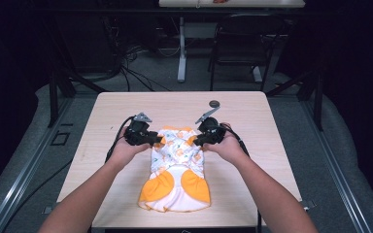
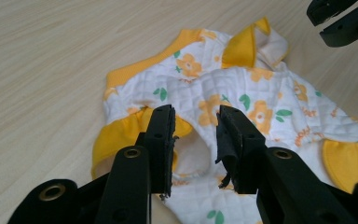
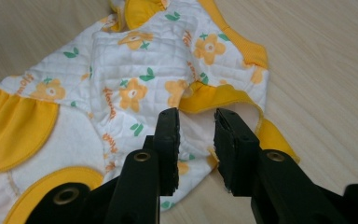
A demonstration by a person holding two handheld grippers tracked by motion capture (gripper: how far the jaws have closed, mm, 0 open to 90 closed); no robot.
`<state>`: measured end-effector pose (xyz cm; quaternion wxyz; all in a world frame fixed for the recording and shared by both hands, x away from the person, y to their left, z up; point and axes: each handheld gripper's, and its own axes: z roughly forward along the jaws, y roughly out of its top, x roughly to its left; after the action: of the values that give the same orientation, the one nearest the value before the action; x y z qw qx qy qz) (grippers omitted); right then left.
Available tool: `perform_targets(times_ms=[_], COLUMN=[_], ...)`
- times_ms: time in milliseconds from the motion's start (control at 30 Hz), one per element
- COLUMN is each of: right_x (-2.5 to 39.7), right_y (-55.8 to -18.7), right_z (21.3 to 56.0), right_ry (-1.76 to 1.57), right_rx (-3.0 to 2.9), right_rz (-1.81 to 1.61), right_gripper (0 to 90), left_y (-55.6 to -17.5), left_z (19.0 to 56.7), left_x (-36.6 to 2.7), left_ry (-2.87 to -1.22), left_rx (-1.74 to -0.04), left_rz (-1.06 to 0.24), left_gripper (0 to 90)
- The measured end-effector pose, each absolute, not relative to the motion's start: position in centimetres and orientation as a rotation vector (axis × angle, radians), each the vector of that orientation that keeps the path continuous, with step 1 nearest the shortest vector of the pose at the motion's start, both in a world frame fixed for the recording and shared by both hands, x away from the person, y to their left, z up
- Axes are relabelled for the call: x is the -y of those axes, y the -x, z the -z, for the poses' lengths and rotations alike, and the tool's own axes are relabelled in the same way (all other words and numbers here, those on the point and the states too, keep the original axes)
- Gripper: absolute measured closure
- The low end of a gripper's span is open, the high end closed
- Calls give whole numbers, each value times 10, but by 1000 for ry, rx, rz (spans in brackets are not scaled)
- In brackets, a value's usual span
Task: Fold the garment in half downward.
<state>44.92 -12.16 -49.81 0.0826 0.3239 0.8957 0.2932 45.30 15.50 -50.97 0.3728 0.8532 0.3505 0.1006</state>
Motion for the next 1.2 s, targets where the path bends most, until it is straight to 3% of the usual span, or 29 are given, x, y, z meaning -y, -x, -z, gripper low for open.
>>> perform_targets(times_ms=[667, 1200], right_x=[105, 100], right_y=[-500, -516], right_z=[505, 537], right_ry=[-1015, -1095], right_rx=[-2622, -2585], right_rz=[-772, -699], right_gripper=[698, 701], left_y=[-501, -513], left_z=[525, 552], left_x=[-143, -146], left_ry=[-2228, -2196], left_rx=[-974, -1094], left_rz=[-280, -332], left_gripper=[688, 673])
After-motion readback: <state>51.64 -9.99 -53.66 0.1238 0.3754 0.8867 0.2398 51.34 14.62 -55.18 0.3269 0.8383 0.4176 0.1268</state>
